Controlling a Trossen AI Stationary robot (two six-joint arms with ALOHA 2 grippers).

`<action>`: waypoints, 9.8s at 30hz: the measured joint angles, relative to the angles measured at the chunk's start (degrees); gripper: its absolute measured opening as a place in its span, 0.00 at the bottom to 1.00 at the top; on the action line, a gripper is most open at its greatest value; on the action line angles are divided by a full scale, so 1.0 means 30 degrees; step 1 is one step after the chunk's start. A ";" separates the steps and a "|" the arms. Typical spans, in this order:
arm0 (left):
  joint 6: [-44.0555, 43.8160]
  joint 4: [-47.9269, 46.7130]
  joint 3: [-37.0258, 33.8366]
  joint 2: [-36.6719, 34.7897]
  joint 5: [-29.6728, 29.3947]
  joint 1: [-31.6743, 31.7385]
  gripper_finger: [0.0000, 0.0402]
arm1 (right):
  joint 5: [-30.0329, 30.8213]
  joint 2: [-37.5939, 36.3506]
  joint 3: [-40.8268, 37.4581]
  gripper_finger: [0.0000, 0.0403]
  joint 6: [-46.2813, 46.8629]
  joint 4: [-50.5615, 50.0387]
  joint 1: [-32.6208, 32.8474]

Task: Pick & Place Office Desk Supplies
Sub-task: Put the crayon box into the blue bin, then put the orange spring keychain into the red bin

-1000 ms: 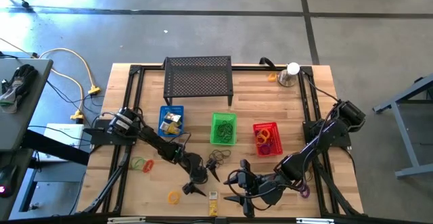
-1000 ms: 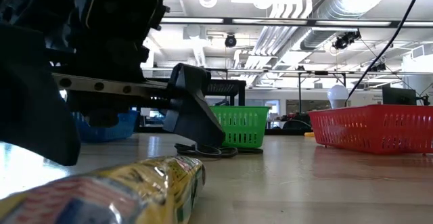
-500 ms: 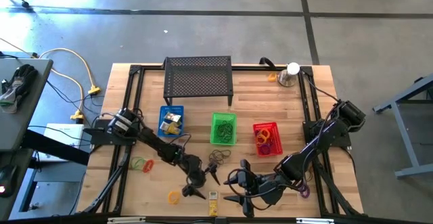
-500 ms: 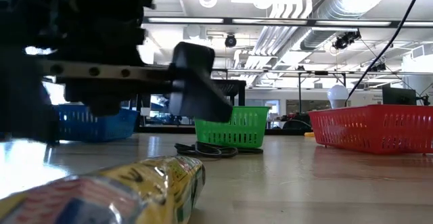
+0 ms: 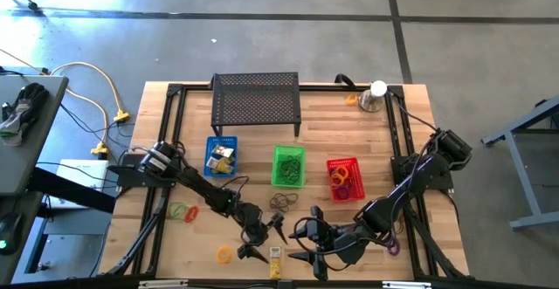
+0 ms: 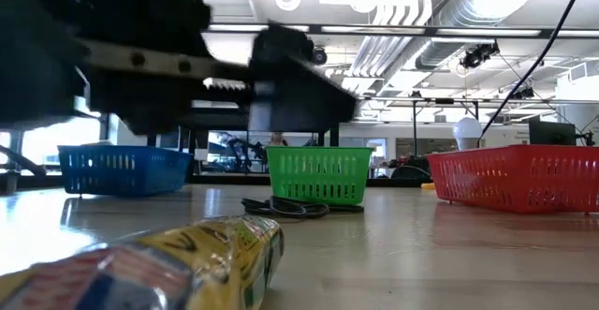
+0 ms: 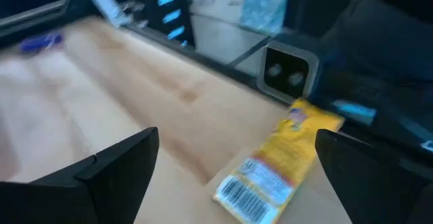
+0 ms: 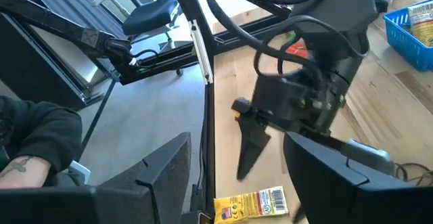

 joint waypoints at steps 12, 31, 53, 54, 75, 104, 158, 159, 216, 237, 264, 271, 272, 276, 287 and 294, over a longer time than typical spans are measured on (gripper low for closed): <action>-0.1312 -0.0119 0.1087 0.2453 0.1409 0.0109 0.97 | -0.0075 0.0000 0.0000 0.56 0.0015 0.0306 0.0007; -0.0754 -0.0238 0.1132 0.2977 0.2604 0.0277 0.69 | -0.0001 0.0000 0.0000 0.56 -0.0117 0.0291 -0.0124; -0.6102 -0.1153 0.1008 0.1842 0.1009 0.0575 0.33 | -0.0624 0.0000 0.0007 0.56 -0.0823 0.0211 -0.0123; -0.6416 -0.1748 0.0987 0.1420 0.0961 0.0691 0.33 | -0.0746 0.0000 0.0007 0.56 -0.1031 0.0211 -0.0117; -1.9400 -2.7519 0.1052 -1.4292 -1.5595 0.0845 0.33 | -0.2183 0.0000 0.0007 0.56 -0.4721 -0.1730 0.0906; -3.4651 -3.4988 -0.2497 -1.5695 -1.7796 0.1803 0.37 | -0.4759 0.0000 0.0007 0.56 -0.5755 -0.4304 0.1398; -3.8028 -3.4101 -0.0508 -1.2527 -0.7229 -0.6958 0.67 | -0.7354 0.4313 -0.0014 0.56 -0.4579 0.6361 0.1209; -3.7484 -3.4065 -0.0508 -1.2405 -0.6946 -0.6958 0.67 | -0.7520 0.4306 -0.0007 0.56 -0.4502 0.6382 0.1209; -3.5047 -3.0277 -0.4947 -1.1587 -0.3714 -0.5383 0.42 | -0.9024 0.4306 -0.0007 0.56 -0.7636 0.5912 -0.0554; -2.3793 -1.8829 -0.2759 -1.2404 -0.9672 -0.5252 0.06 | -0.7984 0.4291 -0.0007 0.56 -0.6444 0.3944 -0.0710; -1.8579 -0.3741 -0.2701 -0.7947 -1.5102 -0.3883 0.06 | -0.1974 0.4277 0.0000 0.56 -0.3636 0.1680 -0.1872; -1.9167 -0.3533 -0.2686 -0.7947 -1.6374 -0.3889 0.06 | -0.0766 0.4277 0.0000 0.56 -0.3568 0.1179 -0.1867; -1.9301 -0.3533 -0.2686 -0.7950 -1.6501 -0.3884 0.06 | -0.0868 0.4277 0.0000 0.56 -0.3614 0.1318 -0.1834; -2.0089 -0.3570 -0.2686 -0.7951 -1.8251 -0.3898 0.06 | -0.1168 0.4277 0.0000 0.56 -0.4121 0.2423 -0.1721; -2.0046 -0.2964 -0.2686 -0.7928 -2.0407 -0.3941 0.06 | -0.1047 0.5084 0.0000 0.56 -0.2505 0.3675 -0.2511; -1.9704 -0.2719 -0.2686 -0.7834 -2.0449 -0.3953 0.06 | -0.1087 0.6262 0.0000 0.56 -0.2922 0.6386 -0.3133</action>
